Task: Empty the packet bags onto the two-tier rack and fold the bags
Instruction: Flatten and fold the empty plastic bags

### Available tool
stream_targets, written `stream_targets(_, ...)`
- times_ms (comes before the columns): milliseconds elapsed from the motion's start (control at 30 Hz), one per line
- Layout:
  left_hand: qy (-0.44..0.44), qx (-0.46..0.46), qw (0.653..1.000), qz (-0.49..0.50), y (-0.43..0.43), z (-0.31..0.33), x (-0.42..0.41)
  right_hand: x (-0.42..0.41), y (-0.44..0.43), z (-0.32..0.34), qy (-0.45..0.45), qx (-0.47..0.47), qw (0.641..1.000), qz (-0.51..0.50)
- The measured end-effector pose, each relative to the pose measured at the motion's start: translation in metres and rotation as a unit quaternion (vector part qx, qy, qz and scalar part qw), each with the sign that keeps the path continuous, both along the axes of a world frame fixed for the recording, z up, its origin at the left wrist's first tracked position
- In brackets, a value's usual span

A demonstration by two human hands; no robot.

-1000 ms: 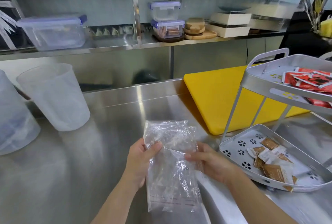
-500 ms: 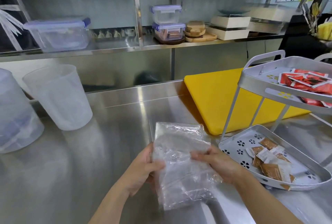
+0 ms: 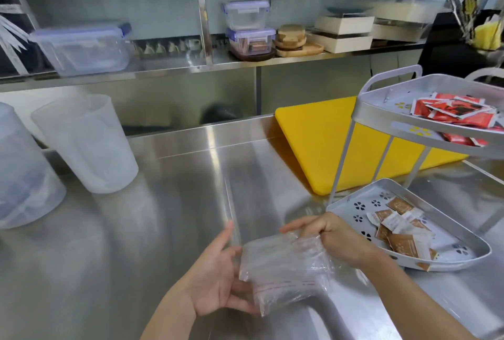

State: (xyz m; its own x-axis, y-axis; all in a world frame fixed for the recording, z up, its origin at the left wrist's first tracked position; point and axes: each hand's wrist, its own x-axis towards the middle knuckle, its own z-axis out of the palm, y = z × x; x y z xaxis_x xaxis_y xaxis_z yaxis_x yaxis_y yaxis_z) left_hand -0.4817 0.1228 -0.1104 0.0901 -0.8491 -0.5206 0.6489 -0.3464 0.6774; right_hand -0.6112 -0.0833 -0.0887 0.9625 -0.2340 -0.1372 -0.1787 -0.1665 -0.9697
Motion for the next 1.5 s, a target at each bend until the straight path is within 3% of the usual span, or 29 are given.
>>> stream_targets(100, -0.052, 0.021, 0.998, -0.026, -0.002, 0.001, -0.015, -0.005, 0.005, -0.004, -0.013, -0.046, 0.999, 0.004)
stream_targets(200, -0.069, 0.032, 0.997, 0.004, -0.003, -0.006, -0.023, -0.020, 0.001, -0.013, 0.014, -0.019, 0.999, -0.034)
stream_targets(333, -0.130, 0.082, 0.981, 0.117, -0.010, -0.021, -0.034, -0.050, 0.002, -0.029, 0.028, 0.128, 0.984, -0.124)
stream_targets(467, -0.205, 0.070, 0.960, 0.175, -0.021, -0.022, -0.058, -0.085, 0.003, -0.047, 0.056, 0.312, 0.940, -0.128)
stream_targets(733, -0.308, 0.020, 0.934, 0.181, -0.071, -0.022, -0.124, -0.154, -0.010, -0.036, 0.134, 0.258, 0.943, -0.164)
stream_targets(933, -0.345, -0.008, 0.929, 0.135, -0.124, -0.019, -0.194, -0.234, -0.047, -0.038, 0.043, 0.230, 0.942, -0.241)
stream_targets(1200, -0.329, 0.011, 0.944, 0.016, -0.223, -0.041, -0.347, -0.386, -0.111, -0.083, -0.005, 0.204, 0.886, -0.417)
stream_targets(1500, -0.332, 0.015, 0.930, -0.160, -0.309, -0.075, -0.473, -0.529, -0.158, -0.125, 0.050, 0.240, 0.801, -0.546)
